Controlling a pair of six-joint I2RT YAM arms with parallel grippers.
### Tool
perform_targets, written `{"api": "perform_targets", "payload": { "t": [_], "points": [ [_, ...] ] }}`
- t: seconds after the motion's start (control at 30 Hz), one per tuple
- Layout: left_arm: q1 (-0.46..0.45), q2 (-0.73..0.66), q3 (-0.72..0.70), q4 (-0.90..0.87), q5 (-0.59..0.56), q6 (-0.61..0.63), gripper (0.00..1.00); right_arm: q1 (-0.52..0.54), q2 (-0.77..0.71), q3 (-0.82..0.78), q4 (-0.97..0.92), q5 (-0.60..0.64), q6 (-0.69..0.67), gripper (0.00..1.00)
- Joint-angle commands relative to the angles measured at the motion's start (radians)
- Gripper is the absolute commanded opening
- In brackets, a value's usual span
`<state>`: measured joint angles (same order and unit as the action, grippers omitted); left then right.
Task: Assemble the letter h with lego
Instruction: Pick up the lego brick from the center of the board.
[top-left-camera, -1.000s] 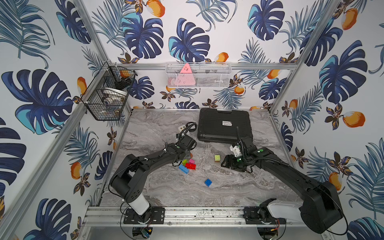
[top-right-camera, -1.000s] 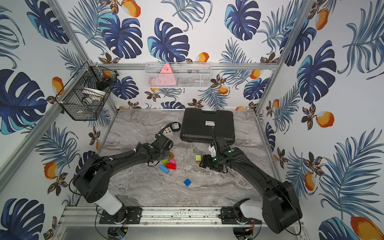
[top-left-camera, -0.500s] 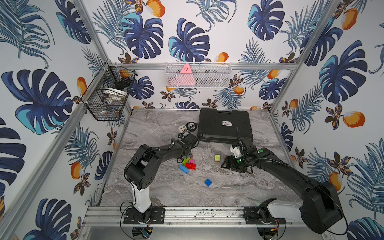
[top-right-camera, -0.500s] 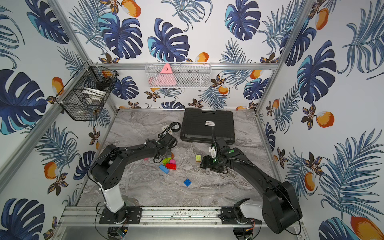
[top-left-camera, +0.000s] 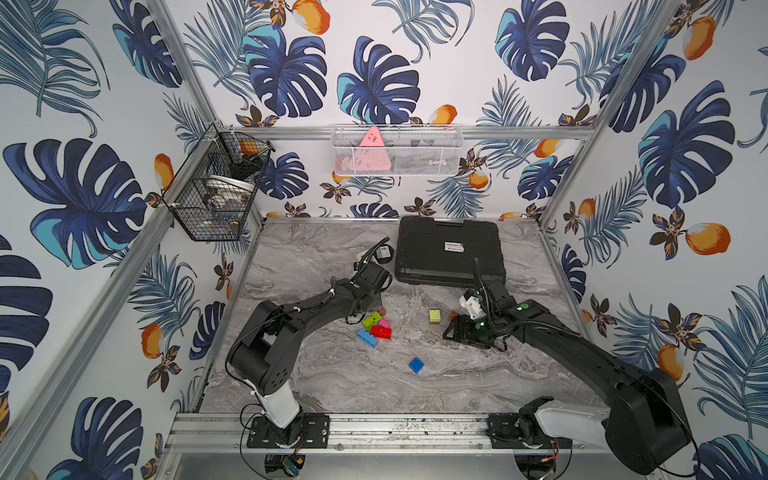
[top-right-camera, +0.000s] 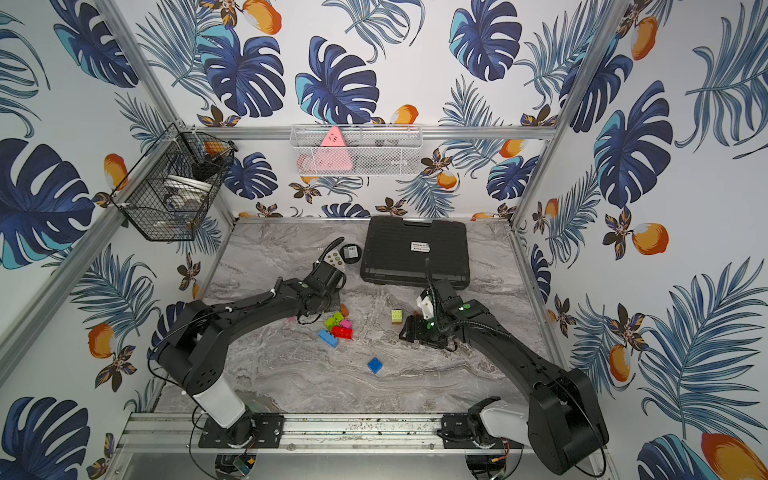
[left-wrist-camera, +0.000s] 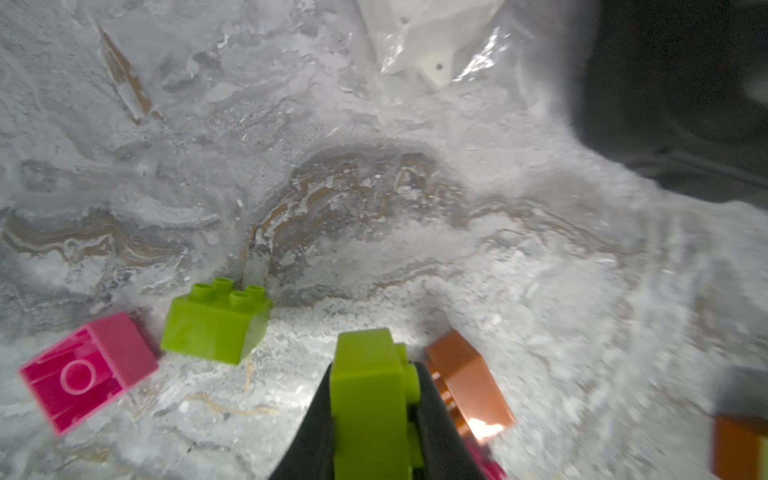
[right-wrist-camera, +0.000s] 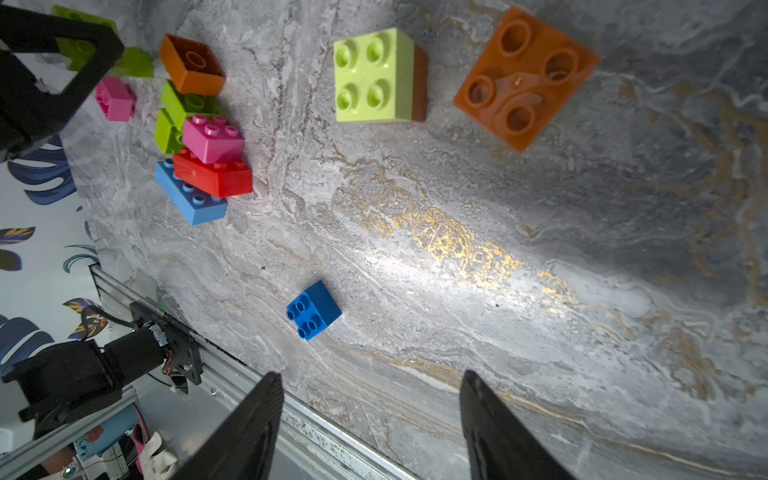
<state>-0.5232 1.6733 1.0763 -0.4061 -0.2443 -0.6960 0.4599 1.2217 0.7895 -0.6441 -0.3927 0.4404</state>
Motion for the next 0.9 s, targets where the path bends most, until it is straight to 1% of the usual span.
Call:
{"api": "perform_targets", "payload": {
  "t": [0.0, 0.07, 0.13, 0.2, 0.3, 0.37, 0.47, 0.6, 0.8, 0.87],
  "points": [
    [0.000, -0.090, -0.030, 0.006, 0.181, 0.048, 0.15, 0.033, -0.070, -0.026, 0.079, -0.038, -0.074, 0.70],
    [-0.003, -0.146, -0.059, 0.020, 0.291, 0.052, 0.16, 0.077, -0.148, -0.061, 0.141, -0.022, -0.132, 0.70],
    [-0.016, -0.189, -0.091, 0.056, 0.447, 0.059, 0.17, 0.136, -0.239, -0.113, 0.242, -0.011, -0.199, 0.71],
    [-0.054, -0.210, -0.113, 0.104, 0.604, 0.062, 0.17, 0.202, -0.331, -0.185, 0.383, 0.026, -0.248, 0.71],
    [-0.138, -0.212, -0.103, 0.127, 0.733, 0.072, 0.17, 0.251, -0.415, -0.286, 0.567, -0.018, -0.363, 0.72],
    [-0.191, -0.213, -0.094, 0.157, 0.807, 0.067, 0.18, 0.262, -0.430, -0.327, 0.647, 0.037, -0.356, 0.72],
    [-0.236, -0.226, -0.102, 0.222, 0.877, 0.031, 0.19, 0.264, -0.428, -0.366, 0.701, 0.061, -0.379, 0.72],
    [-0.240, -0.239, -0.129, 0.285, 0.920, -0.011, 0.19, 0.266, -0.444, -0.434, 0.775, 0.097, -0.406, 0.71],
    [-0.242, -0.215, -0.142, 0.313, 0.949, -0.032, 0.20, 0.273, -0.499, -0.484, 0.850, 0.072, -0.439, 0.62],
    [-0.241, -0.207, -0.150, 0.330, 0.960, -0.045, 0.20, 0.283, -0.497, -0.489, 0.862, 0.095, -0.446, 0.60]
  ]
}}
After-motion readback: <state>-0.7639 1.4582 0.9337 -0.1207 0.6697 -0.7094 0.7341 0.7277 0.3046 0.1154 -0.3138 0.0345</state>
